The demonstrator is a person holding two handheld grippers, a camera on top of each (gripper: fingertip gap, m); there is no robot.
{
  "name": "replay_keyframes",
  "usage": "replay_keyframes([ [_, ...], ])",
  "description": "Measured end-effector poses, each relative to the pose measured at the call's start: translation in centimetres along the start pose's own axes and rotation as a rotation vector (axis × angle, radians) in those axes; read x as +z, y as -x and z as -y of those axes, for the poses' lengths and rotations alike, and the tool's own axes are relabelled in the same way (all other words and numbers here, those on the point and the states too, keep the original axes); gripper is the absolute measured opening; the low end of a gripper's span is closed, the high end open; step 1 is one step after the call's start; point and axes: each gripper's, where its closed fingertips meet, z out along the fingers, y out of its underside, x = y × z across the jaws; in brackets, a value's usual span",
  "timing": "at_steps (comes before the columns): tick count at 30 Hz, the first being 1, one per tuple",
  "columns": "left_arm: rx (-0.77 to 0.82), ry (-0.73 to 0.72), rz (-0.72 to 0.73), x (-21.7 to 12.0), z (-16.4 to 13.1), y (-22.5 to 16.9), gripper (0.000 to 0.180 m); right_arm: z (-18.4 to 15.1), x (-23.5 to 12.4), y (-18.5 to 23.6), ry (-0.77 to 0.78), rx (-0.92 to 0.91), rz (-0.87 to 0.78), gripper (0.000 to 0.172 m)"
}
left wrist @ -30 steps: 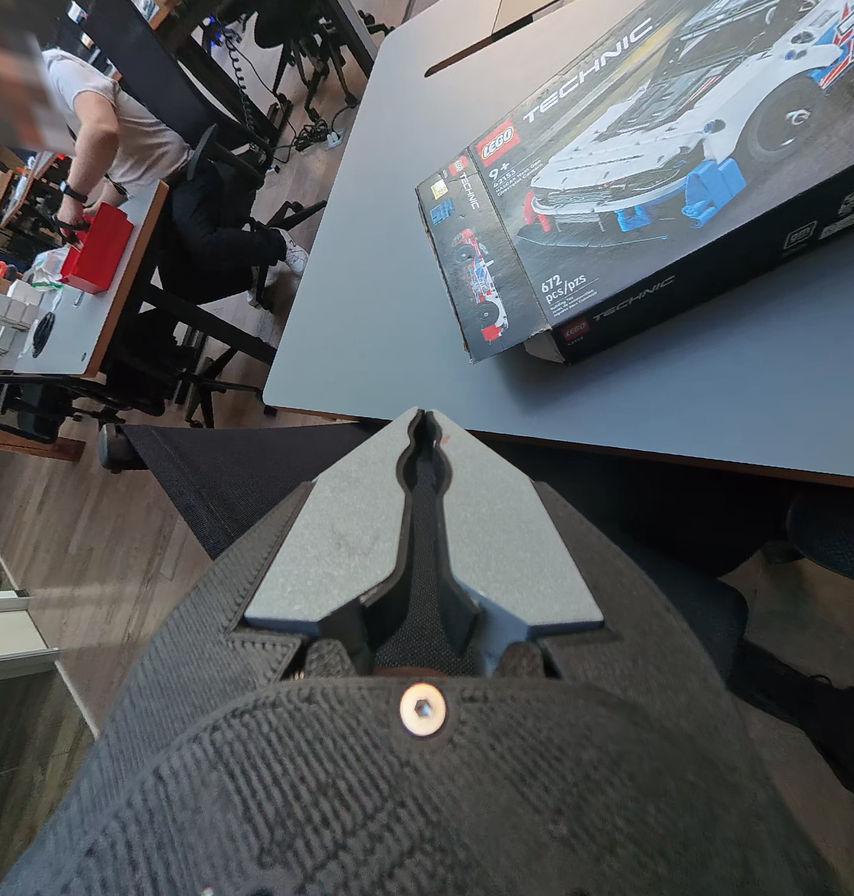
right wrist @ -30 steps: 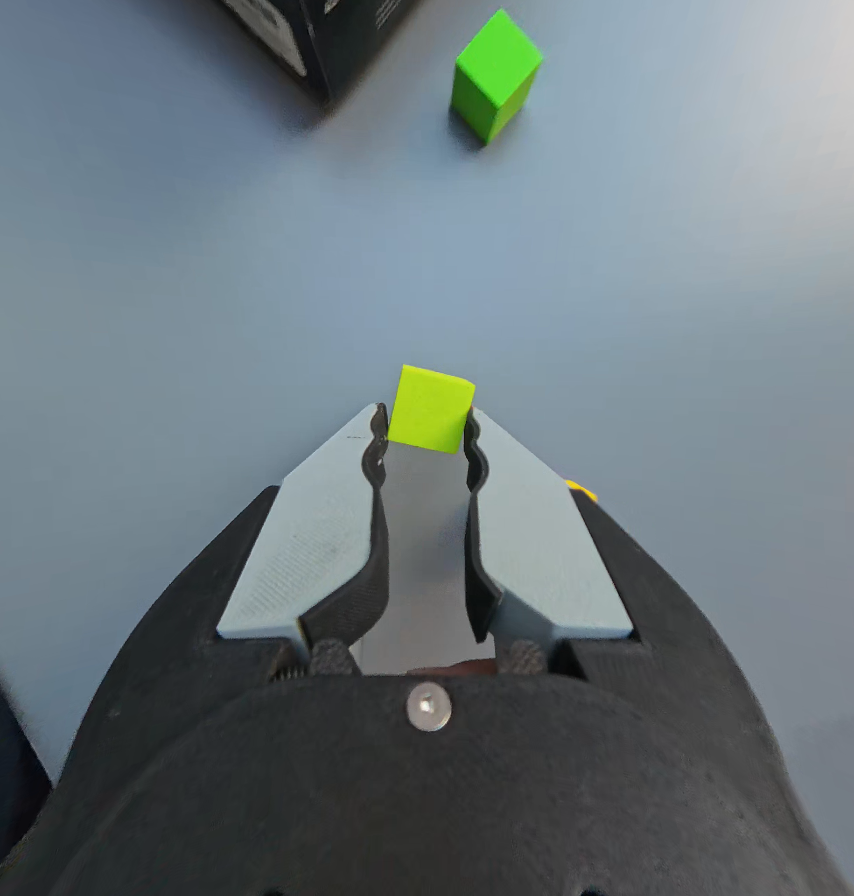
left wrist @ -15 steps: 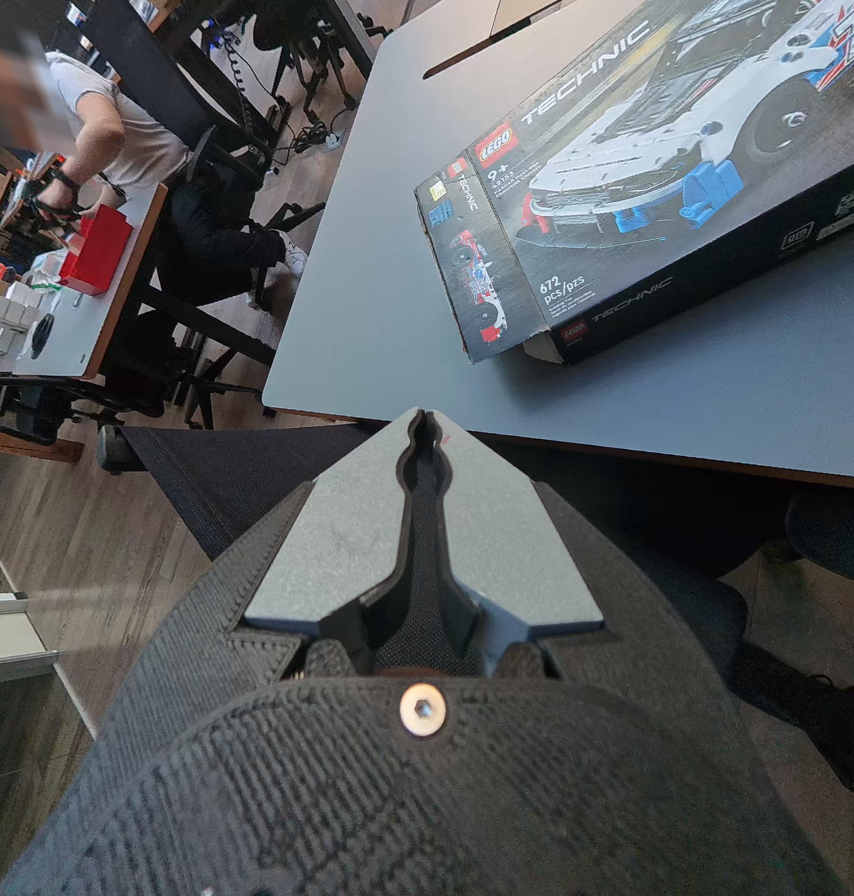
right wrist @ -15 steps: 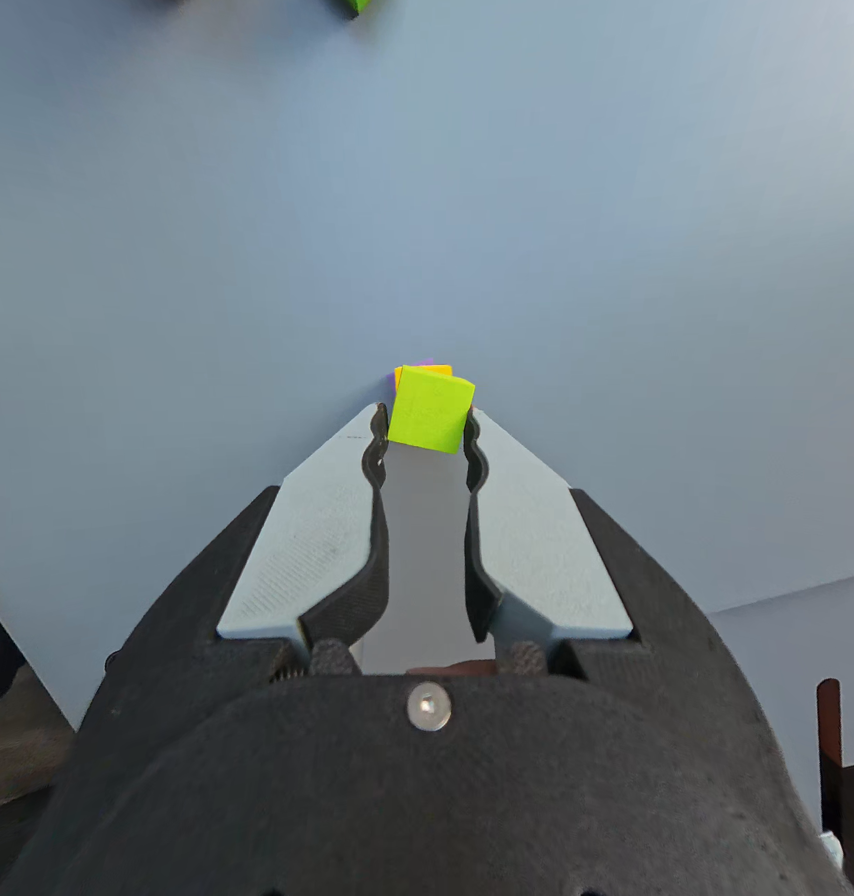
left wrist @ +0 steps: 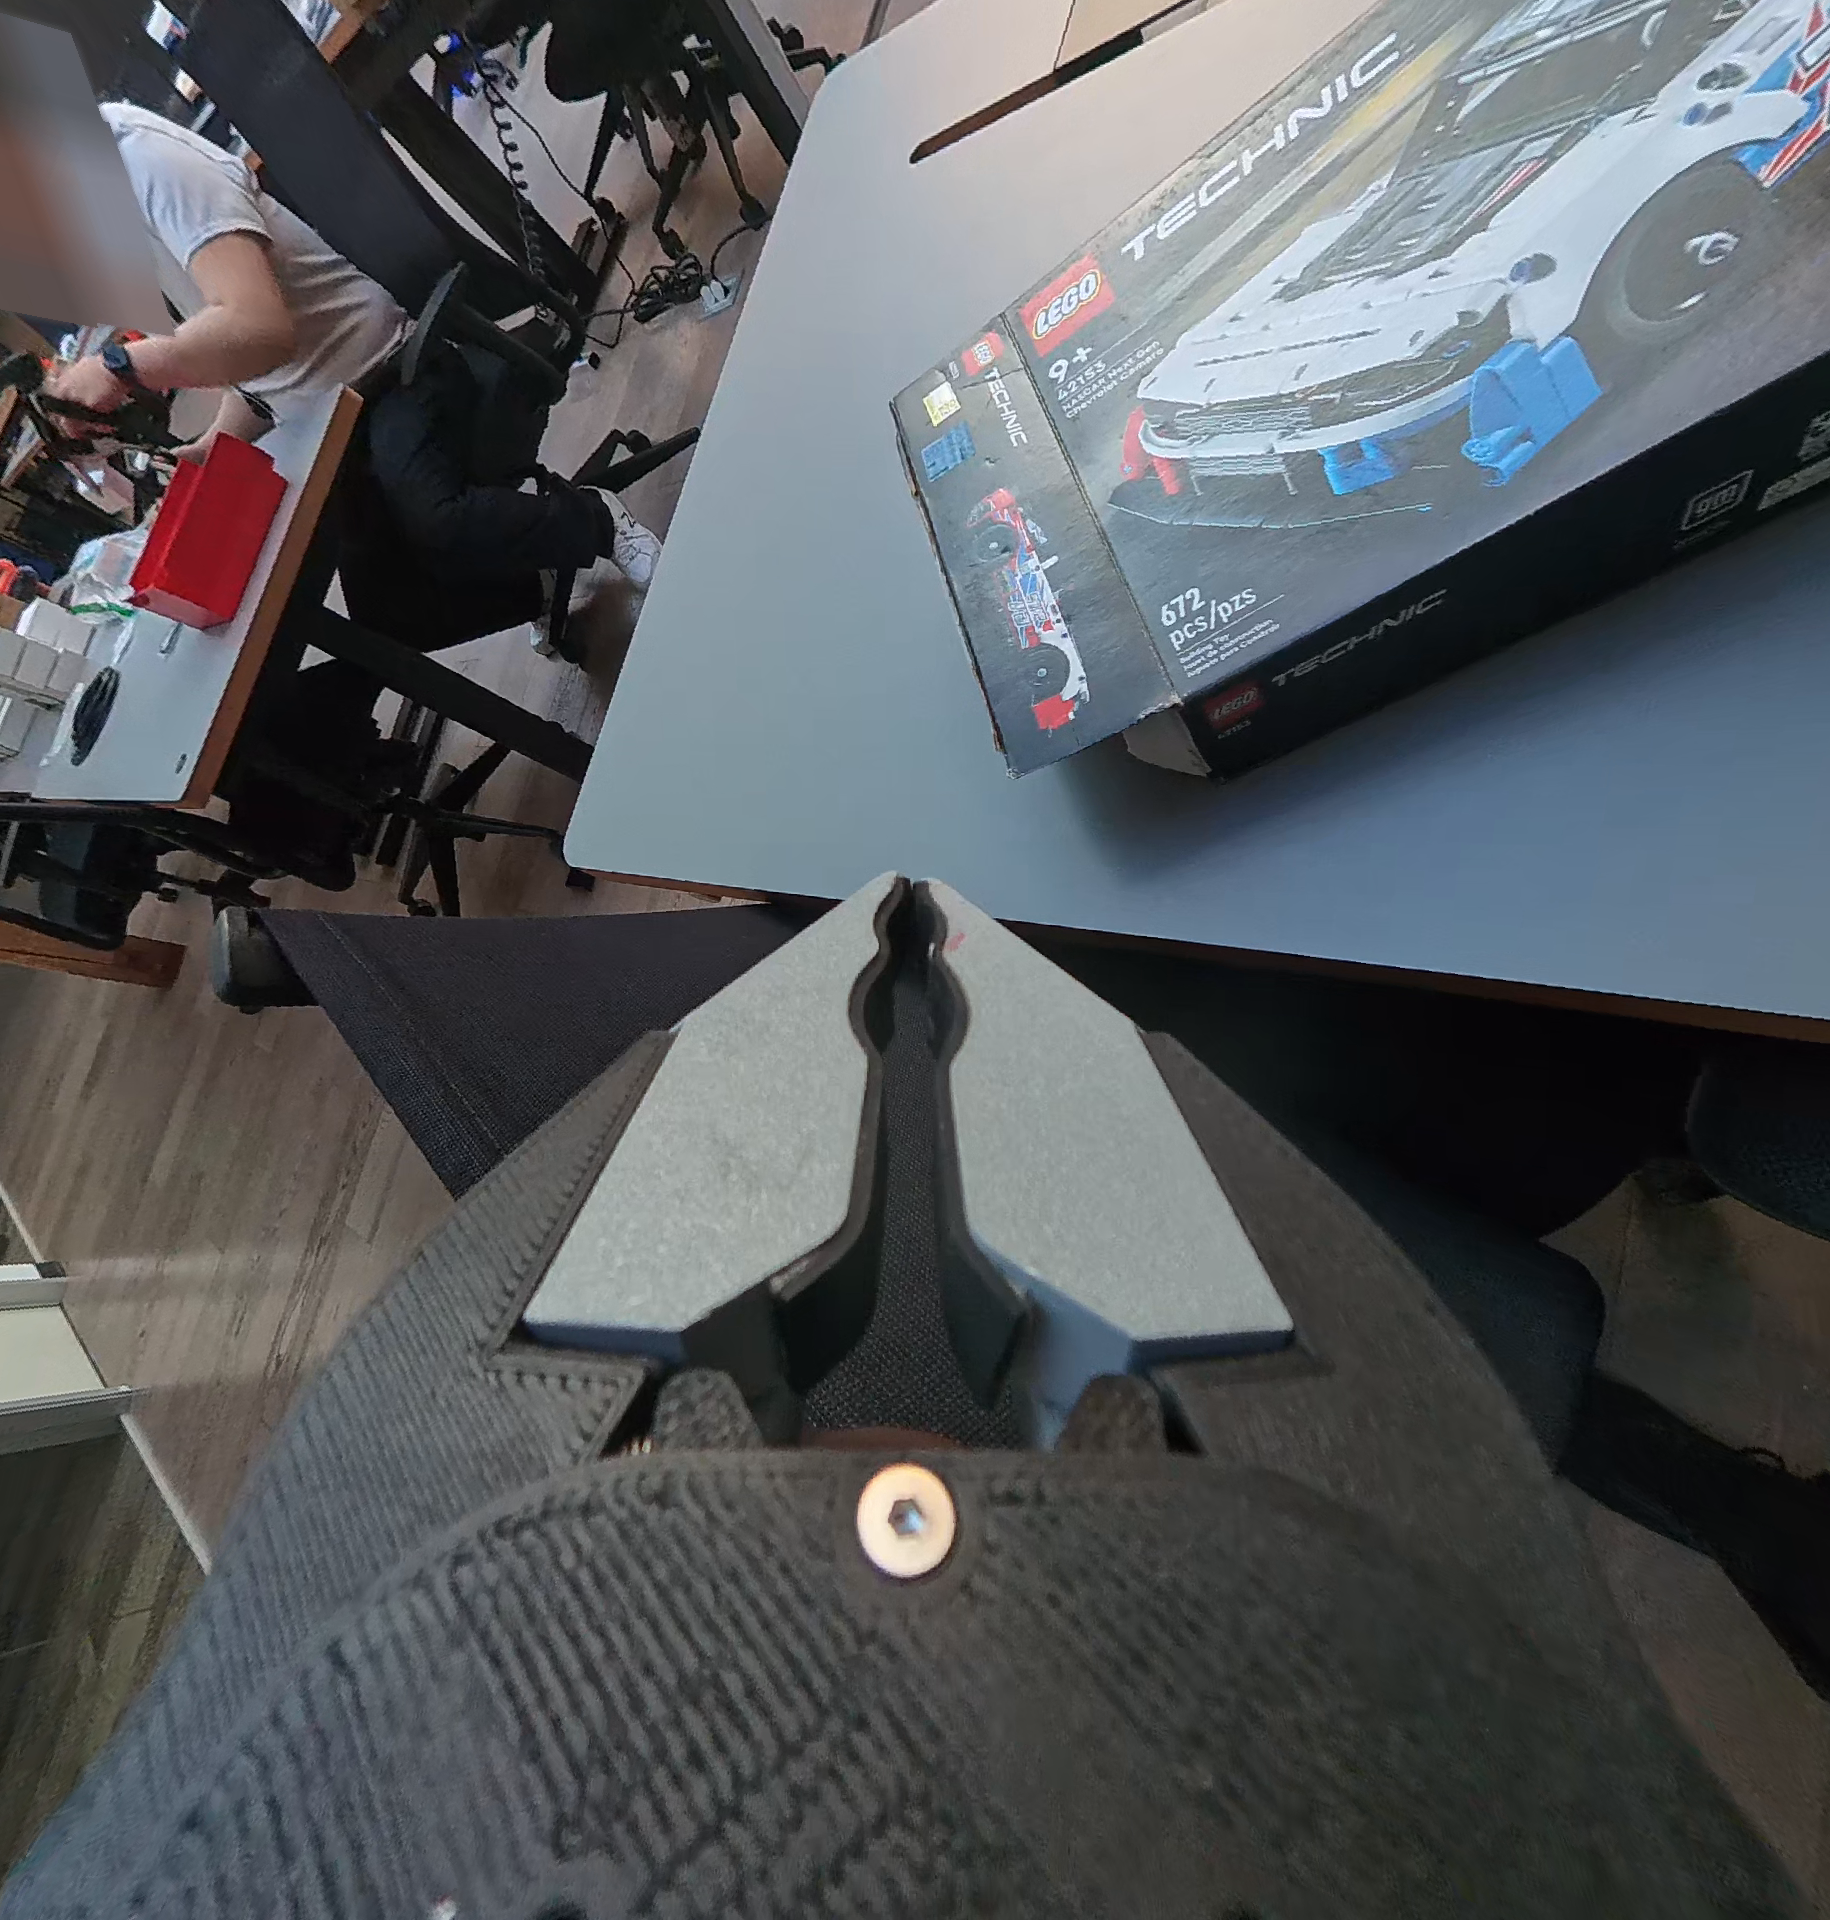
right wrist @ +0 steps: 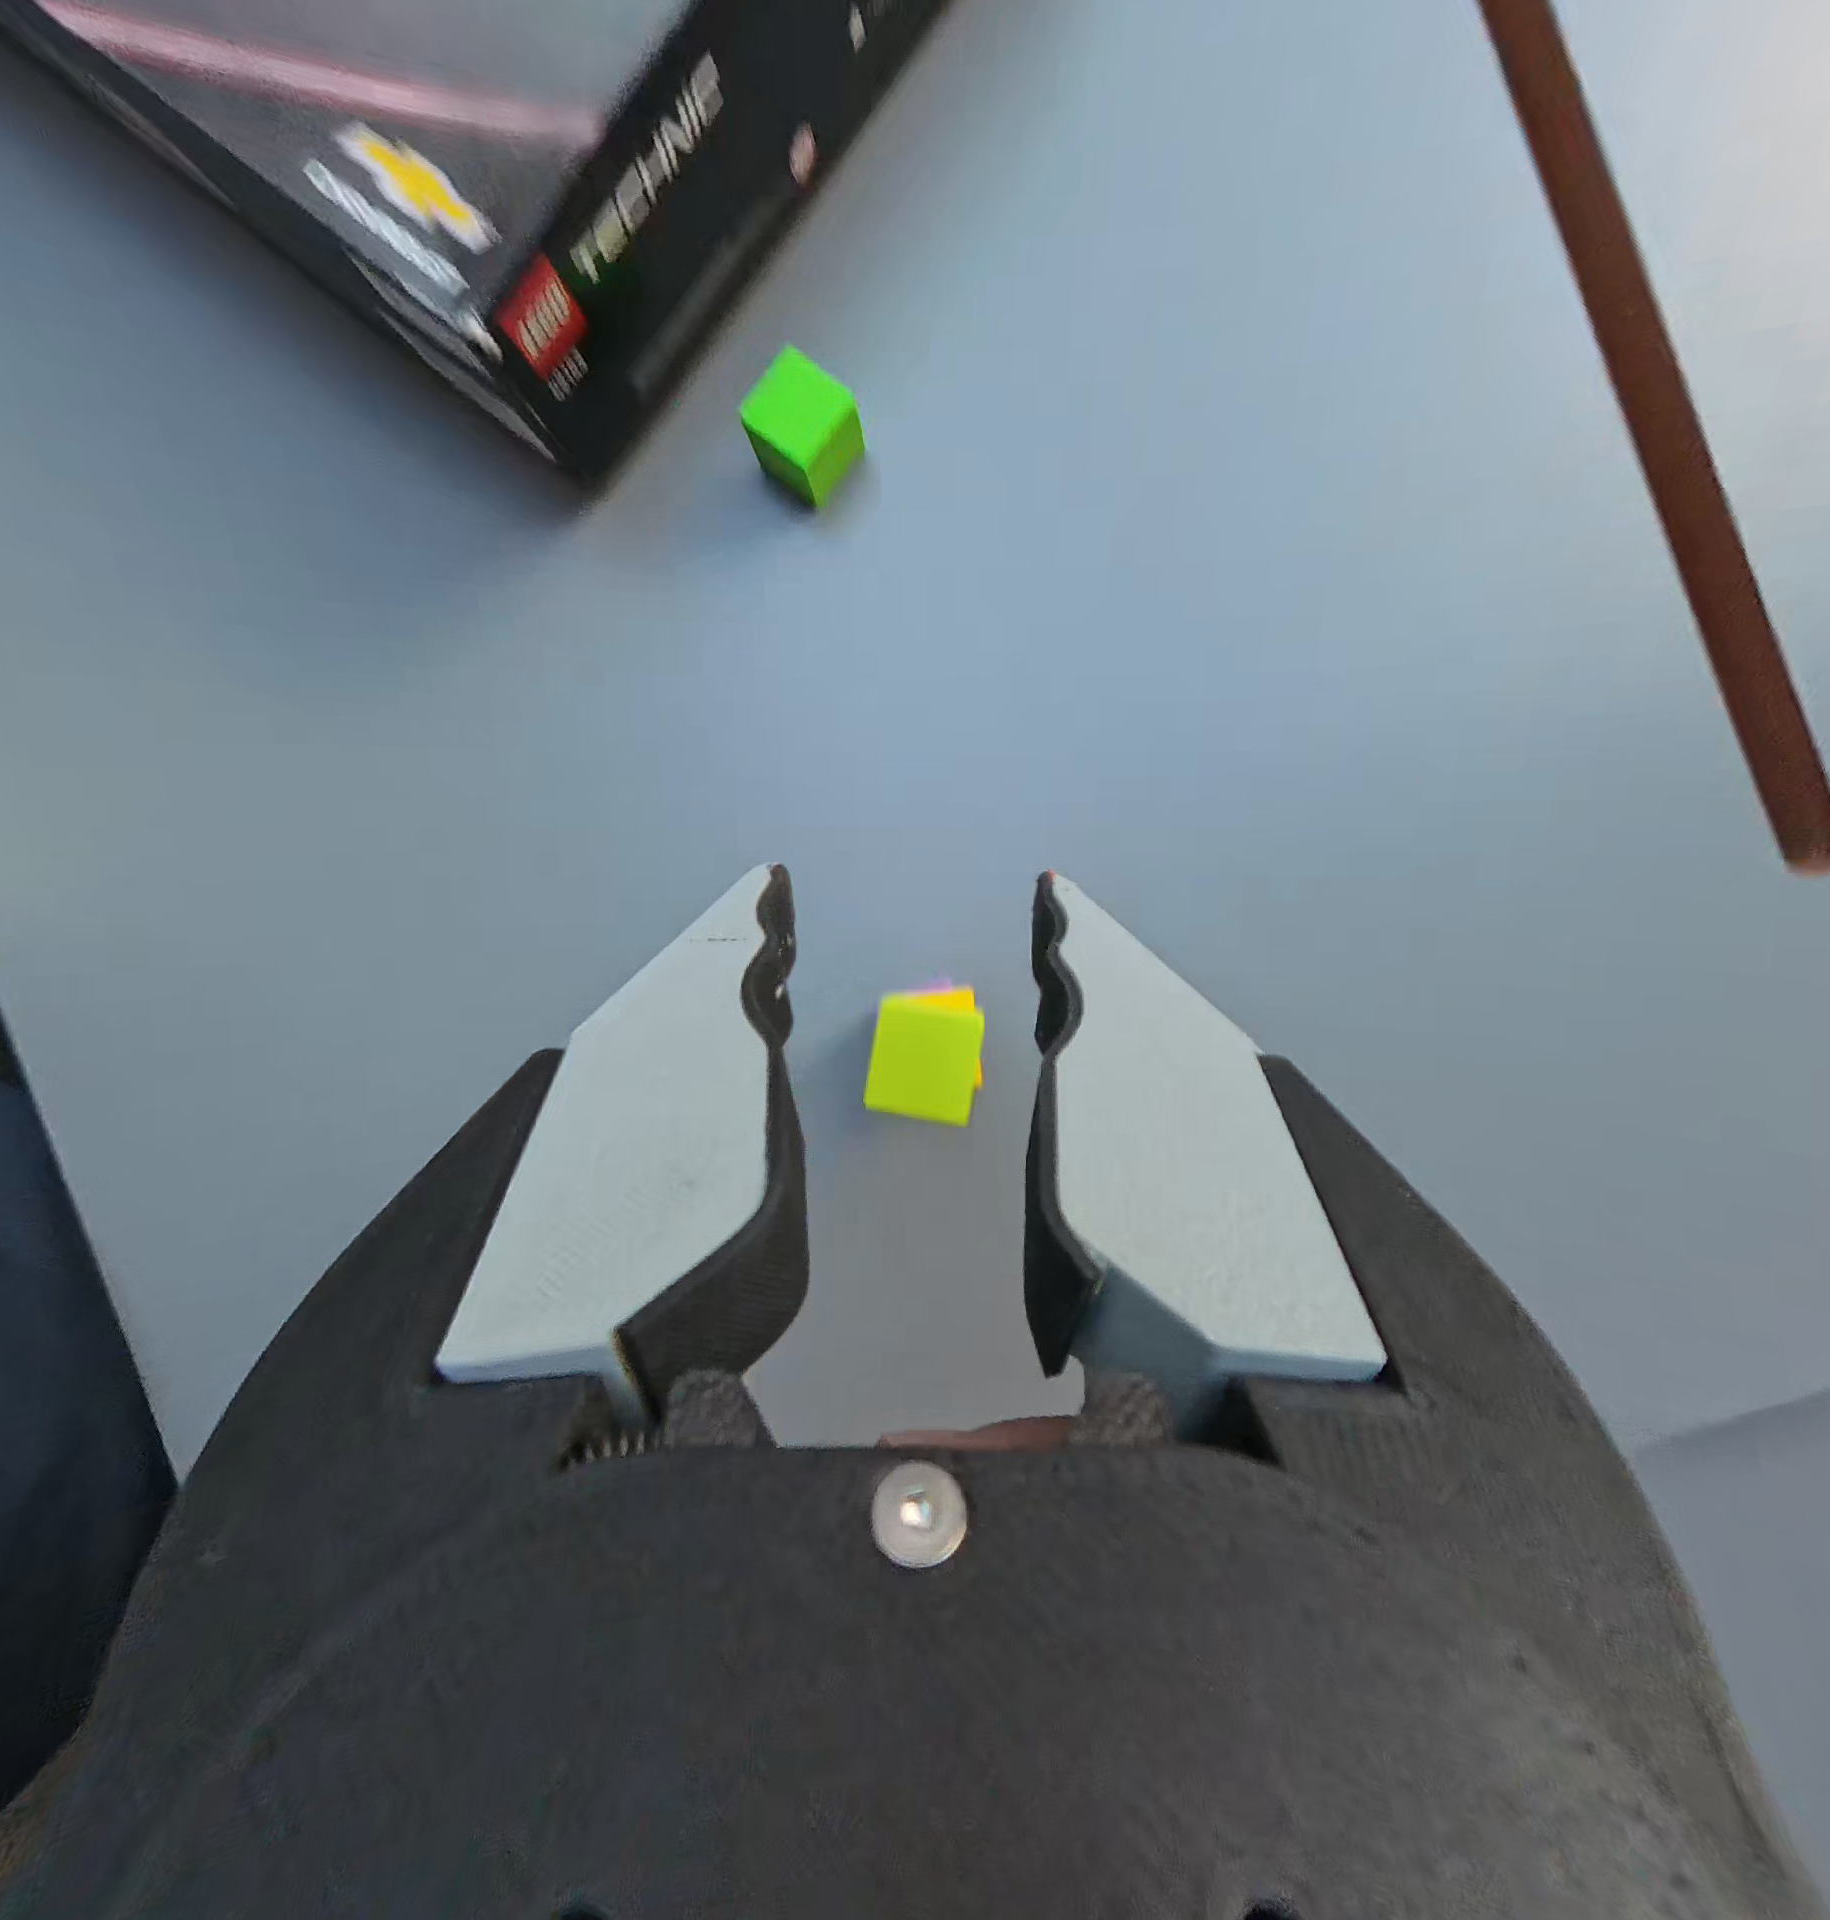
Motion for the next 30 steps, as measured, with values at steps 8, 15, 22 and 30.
replay_keyframes([
  [8,0.034,0.011,0.003,0.1,-0.1,-0.3,0.000,8.9,7.9,3.4,0.060,-0.310,0.094,0.057],
  [15,-0.010,0.008,0.032,0.0,-0.2,0.5,0.000,6.5,17.2,3.7,0.399,-0.593,0.064,0.033],
  [22,0.001,0.002,0.041,-0.1,-0.1,0.6,0.000,9.6,11.0,2.8,0.275,-0.395,0.068,0.027],
  [30,-0.006,-0.013,0.030,-0.1,0.2,0.5,0.000,3.4,-2.4,-1.4,0.242,-0.174,0.016,0.027],
])
